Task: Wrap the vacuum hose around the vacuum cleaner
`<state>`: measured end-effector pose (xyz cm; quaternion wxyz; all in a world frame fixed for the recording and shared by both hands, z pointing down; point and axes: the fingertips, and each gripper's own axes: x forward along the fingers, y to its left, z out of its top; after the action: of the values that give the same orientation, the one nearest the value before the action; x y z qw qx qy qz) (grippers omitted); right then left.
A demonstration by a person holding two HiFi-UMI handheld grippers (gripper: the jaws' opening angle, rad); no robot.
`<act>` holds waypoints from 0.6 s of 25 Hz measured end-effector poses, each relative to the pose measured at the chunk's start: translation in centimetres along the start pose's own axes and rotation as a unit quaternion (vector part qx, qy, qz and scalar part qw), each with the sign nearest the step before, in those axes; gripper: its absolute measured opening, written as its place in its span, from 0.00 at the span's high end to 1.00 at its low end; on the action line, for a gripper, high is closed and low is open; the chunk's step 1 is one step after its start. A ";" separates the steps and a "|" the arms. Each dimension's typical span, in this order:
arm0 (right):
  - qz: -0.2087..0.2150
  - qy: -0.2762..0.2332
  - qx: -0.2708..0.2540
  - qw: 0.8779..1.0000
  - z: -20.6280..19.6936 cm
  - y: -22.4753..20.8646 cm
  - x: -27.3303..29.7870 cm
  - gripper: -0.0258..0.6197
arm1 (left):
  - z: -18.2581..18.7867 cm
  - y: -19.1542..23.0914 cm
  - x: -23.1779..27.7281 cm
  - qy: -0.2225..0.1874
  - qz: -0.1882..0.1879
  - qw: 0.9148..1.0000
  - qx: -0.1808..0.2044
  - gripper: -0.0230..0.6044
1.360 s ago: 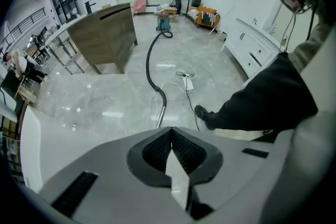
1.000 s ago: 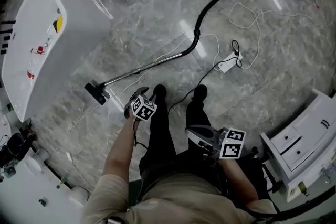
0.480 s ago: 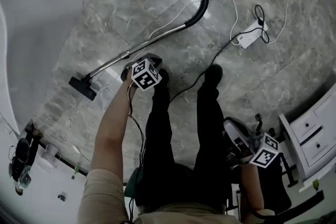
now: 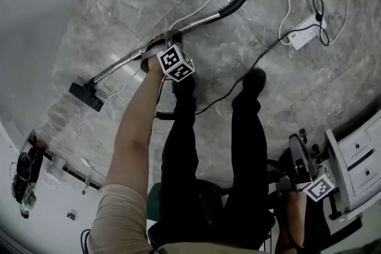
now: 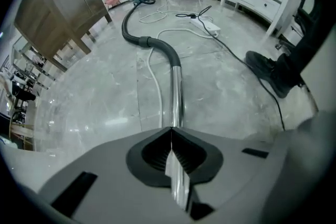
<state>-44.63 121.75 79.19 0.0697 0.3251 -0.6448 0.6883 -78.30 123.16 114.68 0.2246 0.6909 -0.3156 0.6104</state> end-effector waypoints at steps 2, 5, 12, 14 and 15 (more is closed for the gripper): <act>-0.001 0.008 -0.013 1.000 0.0 -0.2 1.4 0.96 | 0.0 -0.2 1.6 -0.007 -0.022 1.000 -0.003 0.86; -0.003 0.028 -0.035 0.999 -0.5 -0.6 2.2 0.96 | -0.2 -0.9 3.4 -0.009 -0.065 0.997 -0.038 0.51; -0.011 0.031 -0.037 0.999 -0.8 -2.0 3.4 0.96 | -1.9 -0.7 7.0 0.068 -0.041 0.995 0.058 0.52; -0.013 0.043 -0.046 0.998 -0.3 -2.4 3.9 0.96 | -1.0 -0.6 8.4 0.080 -0.029 0.994 0.069 0.56; -0.015 0.048 -0.051 0.997 -0.1 -2.5 4.0 0.96 | -0.7 -0.6 8.9 0.085 -0.027 0.994 0.065 0.58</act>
<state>-46.52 120.93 83.49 0.1273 0.2972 -0.6700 0.6683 -77.85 122.67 123.57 0.2219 0.6583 -0.2363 0.6794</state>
